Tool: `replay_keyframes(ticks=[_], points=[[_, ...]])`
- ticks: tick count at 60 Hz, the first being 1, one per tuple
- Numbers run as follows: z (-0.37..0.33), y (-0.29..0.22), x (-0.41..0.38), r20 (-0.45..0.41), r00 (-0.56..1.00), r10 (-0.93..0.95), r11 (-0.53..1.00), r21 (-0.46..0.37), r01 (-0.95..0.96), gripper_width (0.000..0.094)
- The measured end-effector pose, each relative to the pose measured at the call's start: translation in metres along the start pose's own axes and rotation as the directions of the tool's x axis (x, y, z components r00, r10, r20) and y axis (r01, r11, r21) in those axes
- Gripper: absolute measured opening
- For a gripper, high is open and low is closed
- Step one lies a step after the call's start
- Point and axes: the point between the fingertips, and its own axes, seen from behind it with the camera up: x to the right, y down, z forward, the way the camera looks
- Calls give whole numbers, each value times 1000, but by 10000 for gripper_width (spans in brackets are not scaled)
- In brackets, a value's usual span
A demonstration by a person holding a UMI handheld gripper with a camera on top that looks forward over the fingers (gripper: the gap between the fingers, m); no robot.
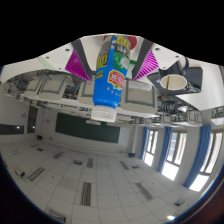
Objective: Pour water
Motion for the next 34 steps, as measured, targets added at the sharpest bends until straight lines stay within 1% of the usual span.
replay_keyframes(ticks=[2, 3, 4, 5, 11, 18, 22, 23, 29, 34], points=[[-2, -3, 4, -18, 1000, -15, 1000, 9, 16, 824], [15, -4, -10, -29, 999, -18, 1000, 15, 18, 827], [7, -1, -10, -39, 999, -20, 1000, 21, 21, 838], [6, 7, -31, -51, 998, -20, 999, 28, 21, 853], [-29, 5, -28, -68, 998, -5, 999, 36, 7, 853], [-74, 3, -37, -43, 998, 35, 998, 54, -32, 854], [-101, 21, -51, -26, 998, 59, 997, 42, -58, 847], [-107, 25, -54, -23, 998, 66, 997, 39, -65, 858], [-132, 36, -78, 25, 995, 94, 994, 61, -95, 855], [-146, 49, -90, 50, 995, 92, 994, 51, -94, 851]])
